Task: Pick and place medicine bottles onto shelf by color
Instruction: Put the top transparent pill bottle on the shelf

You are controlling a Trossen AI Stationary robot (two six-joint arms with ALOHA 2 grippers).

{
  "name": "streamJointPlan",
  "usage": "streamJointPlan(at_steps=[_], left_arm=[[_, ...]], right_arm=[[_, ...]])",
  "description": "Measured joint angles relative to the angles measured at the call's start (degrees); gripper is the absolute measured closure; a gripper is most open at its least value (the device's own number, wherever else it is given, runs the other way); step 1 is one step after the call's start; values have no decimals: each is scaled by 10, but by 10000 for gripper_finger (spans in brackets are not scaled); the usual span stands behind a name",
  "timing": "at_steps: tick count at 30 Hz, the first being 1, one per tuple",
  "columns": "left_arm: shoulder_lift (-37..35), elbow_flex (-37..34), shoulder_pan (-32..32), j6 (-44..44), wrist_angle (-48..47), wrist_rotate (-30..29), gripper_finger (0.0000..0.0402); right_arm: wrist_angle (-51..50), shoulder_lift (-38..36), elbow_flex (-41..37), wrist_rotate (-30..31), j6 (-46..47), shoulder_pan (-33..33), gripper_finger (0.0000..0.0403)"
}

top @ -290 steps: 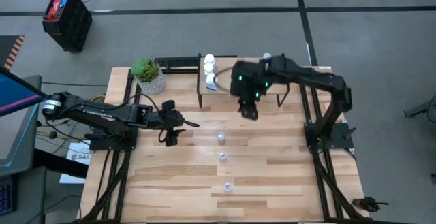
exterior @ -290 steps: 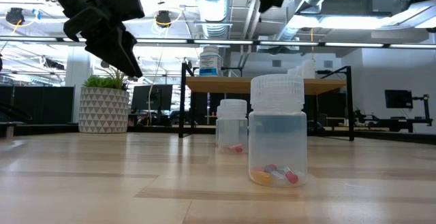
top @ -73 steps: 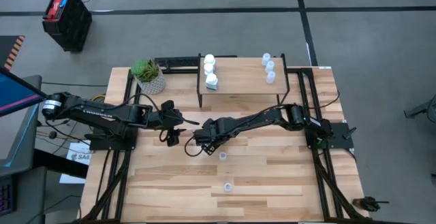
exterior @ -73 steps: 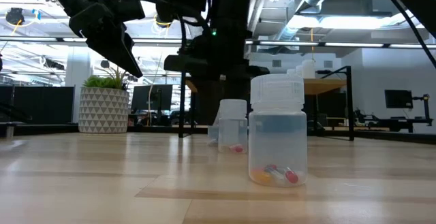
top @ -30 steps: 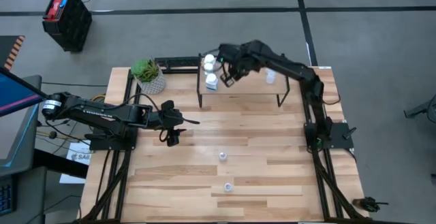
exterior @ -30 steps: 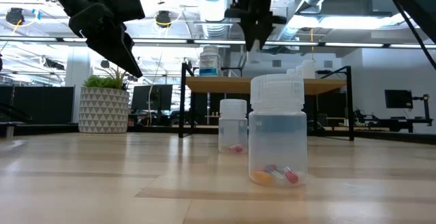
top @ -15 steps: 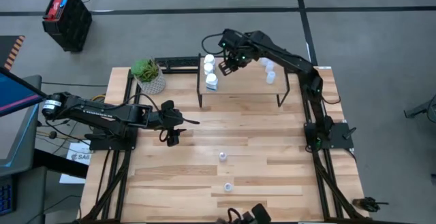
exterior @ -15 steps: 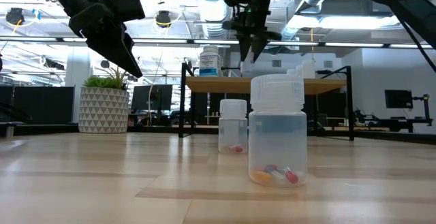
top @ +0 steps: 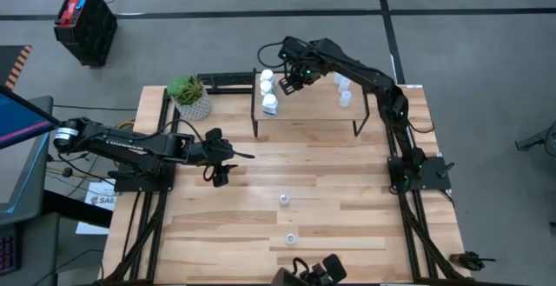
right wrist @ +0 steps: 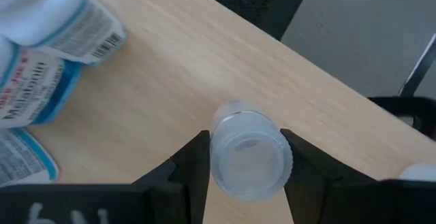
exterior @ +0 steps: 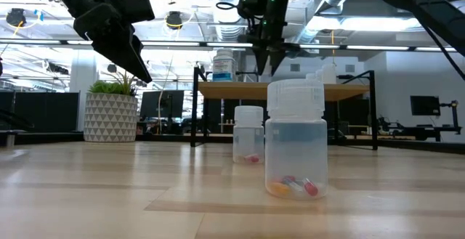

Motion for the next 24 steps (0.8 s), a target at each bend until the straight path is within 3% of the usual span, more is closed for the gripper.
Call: streamJointPlan(at_steps=[14, 24], left_arm=[[0, 0, 0, 0, 0, 0, 191], [0, 0, 0, 0, 0, 0, 191]], right_arm=[[-27, 5, 0, -3, 25, -15, 175], [-26, 1, 0, -3, 16, -24, 173]])
